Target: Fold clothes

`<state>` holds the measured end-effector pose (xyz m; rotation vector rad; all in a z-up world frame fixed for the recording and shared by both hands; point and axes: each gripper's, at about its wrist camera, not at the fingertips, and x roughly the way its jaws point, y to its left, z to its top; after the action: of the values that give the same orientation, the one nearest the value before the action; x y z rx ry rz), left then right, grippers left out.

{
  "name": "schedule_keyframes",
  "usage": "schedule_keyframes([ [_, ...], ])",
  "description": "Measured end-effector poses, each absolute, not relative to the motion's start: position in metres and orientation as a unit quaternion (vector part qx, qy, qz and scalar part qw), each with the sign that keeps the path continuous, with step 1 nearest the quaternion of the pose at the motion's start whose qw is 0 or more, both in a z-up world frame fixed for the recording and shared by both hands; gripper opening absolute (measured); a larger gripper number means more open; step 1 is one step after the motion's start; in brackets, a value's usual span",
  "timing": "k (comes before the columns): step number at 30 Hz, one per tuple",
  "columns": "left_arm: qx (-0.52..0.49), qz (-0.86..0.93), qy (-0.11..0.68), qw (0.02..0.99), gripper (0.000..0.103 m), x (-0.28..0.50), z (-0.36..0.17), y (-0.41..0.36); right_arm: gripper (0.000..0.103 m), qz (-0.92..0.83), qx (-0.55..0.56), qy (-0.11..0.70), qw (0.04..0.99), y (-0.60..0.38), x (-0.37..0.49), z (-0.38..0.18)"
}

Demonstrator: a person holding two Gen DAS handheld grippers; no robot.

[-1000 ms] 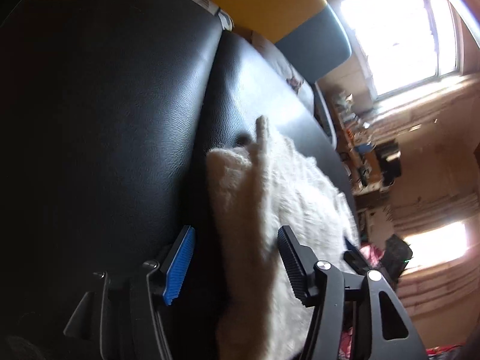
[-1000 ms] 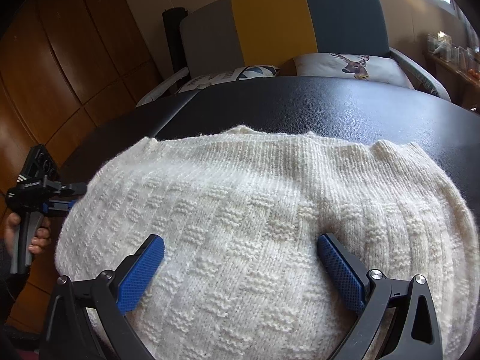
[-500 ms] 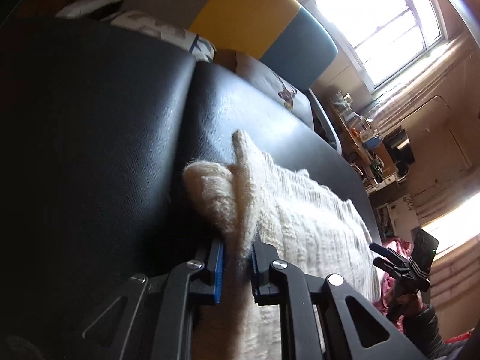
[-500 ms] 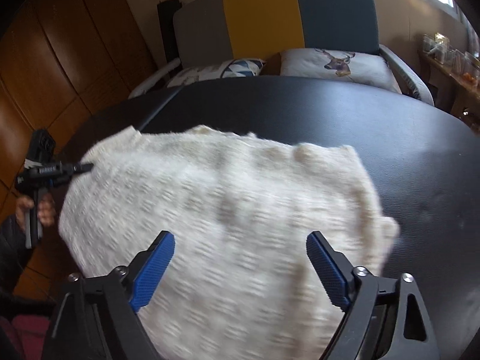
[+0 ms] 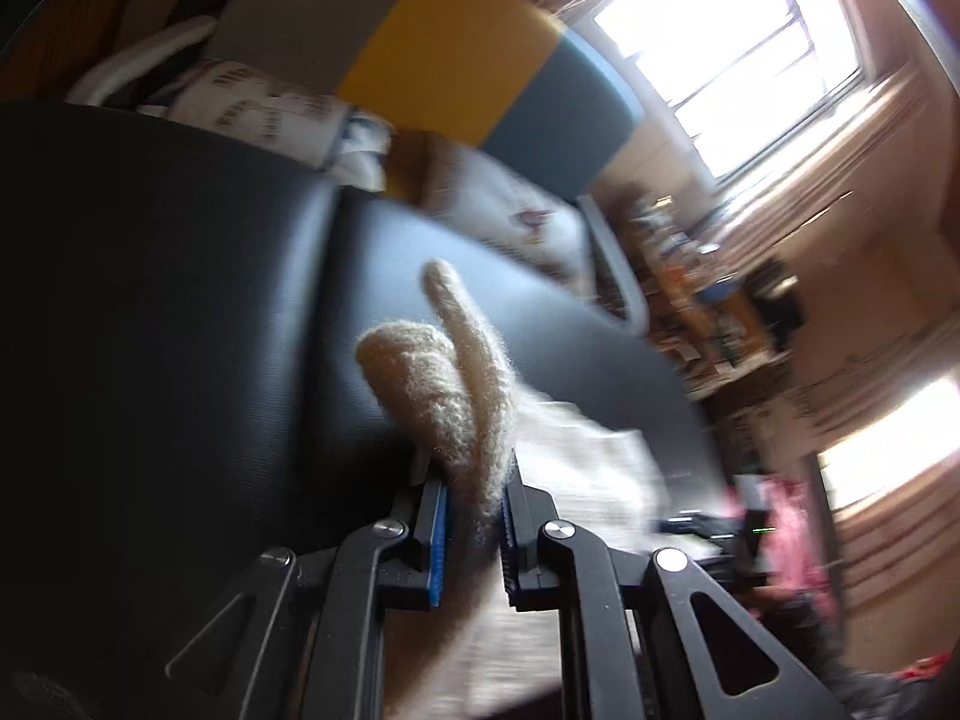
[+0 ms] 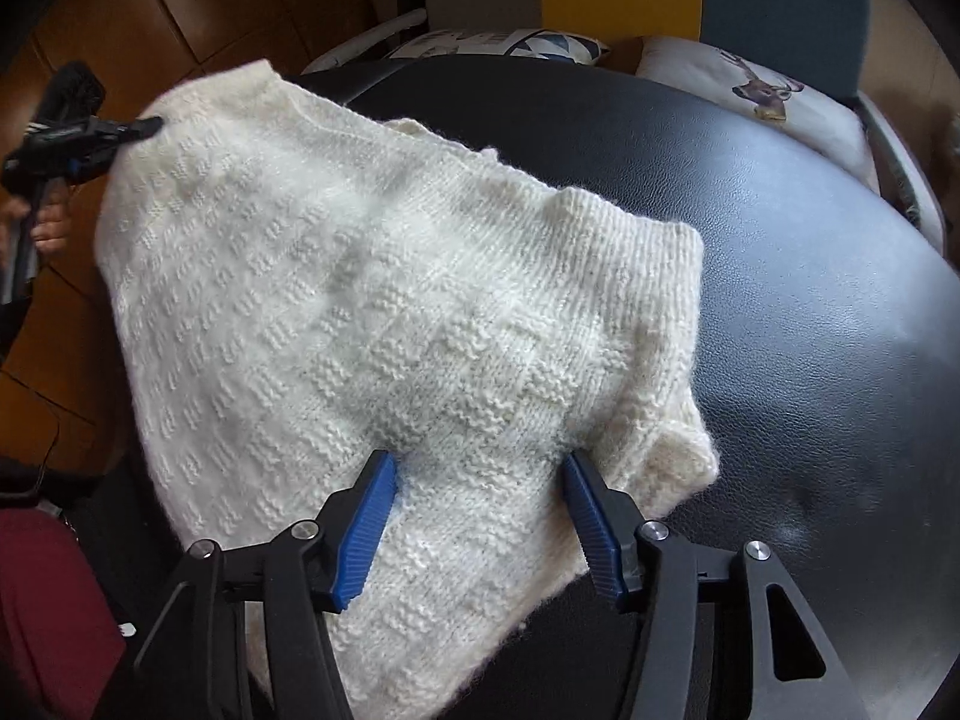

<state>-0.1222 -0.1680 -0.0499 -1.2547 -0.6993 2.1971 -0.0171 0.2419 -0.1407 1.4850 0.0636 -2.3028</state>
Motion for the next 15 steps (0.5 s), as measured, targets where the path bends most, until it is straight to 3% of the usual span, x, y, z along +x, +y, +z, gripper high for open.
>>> schedule_keyframes([
  [8, -0.425, 0.769, -0.365, 0.308, 0.013, -0.107, -0.015, -0.094, 0.060, -0.843, 0.503, -0.003, 0.190, 0.252, -0.006, -0.144],
  [15, -0.431, 0.754, -0.388, 0.307, 0.013, -0.114, -0.004, -0.022, 0.063, -0.857, 0.480, -0.030, 0.183, 0.255, 0.009, -0.145],
])
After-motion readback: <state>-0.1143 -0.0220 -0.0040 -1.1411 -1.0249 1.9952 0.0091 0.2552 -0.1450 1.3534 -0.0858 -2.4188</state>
